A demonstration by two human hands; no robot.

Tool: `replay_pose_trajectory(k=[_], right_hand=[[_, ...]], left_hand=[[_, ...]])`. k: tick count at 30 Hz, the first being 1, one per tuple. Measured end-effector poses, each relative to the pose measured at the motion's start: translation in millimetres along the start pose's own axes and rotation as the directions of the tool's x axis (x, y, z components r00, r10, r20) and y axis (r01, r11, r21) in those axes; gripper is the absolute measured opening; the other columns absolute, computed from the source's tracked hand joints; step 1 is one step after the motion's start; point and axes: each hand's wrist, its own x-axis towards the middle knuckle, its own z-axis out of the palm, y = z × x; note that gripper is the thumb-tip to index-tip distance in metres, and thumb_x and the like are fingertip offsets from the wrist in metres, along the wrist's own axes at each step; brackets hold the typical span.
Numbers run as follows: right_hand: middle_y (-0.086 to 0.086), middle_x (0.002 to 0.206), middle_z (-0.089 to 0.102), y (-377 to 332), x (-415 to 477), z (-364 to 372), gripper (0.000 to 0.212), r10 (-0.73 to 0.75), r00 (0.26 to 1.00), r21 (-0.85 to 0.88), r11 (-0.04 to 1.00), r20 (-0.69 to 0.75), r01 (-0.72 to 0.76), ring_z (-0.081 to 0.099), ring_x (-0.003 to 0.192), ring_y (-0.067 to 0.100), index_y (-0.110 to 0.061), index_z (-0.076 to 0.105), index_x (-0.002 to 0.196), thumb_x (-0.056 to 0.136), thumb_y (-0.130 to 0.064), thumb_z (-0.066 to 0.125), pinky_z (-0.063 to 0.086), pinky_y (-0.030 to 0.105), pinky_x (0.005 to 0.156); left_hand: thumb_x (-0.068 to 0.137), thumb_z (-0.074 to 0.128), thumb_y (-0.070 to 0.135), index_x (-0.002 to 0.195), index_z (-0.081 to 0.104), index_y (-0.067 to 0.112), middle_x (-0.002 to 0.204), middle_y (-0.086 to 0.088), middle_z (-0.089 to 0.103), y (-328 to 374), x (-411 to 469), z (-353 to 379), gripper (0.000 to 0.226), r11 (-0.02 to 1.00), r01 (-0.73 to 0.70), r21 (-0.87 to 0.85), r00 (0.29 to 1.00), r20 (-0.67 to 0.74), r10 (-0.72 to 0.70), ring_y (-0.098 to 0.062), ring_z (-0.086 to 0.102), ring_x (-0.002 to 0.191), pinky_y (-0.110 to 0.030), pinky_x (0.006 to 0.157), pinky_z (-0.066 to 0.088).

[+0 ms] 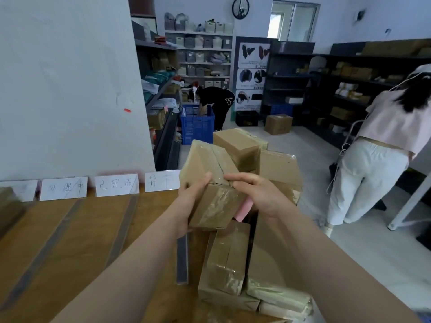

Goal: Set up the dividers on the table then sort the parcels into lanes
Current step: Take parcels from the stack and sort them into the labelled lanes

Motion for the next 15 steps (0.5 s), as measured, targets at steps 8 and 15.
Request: replay_pose_trajectory(k=[8,15], right_hand=[[0.003,0.099,0.073,27.3,-3.1,-12.9,0.021,0.206,0.948,0.286,0.949,-0.243,-0.133,0.067,0.097,0.021,-0.018,0.066,0.110,0.099,-0.024,0.049,0.052,0.040,0.092],[0.007,0.105,0.074,31.9,-9.3,-5.5,0.040,0.314,0.948,0.392,0.868,0.043,-0.306,0.069,0.102,0.026,-0.017,0.068,0.114,0.093,-0.049,0.055,0.051,0.048,0.095]], left_hand=[[0.080,0.060,0.060,0.112,0.067,0.027,0.114,-0.011,0.071,-12.8,-6.3,-1.6,0.047,0.946,0.027,-0.323,0.993,0.121,0.013,-0.033,0.063,0.112,-0.053,0.095,0.049],[0.089,0.046,0.055,0.119,0.066,0.024,0.116,-0.012,0.071,-11.9,-9.7,5.3,0.048,0.892,0.006,-0.452,0.981,0.177,0.083,-0.037,0.059,0.116,-0.063,0.101,0.038]])
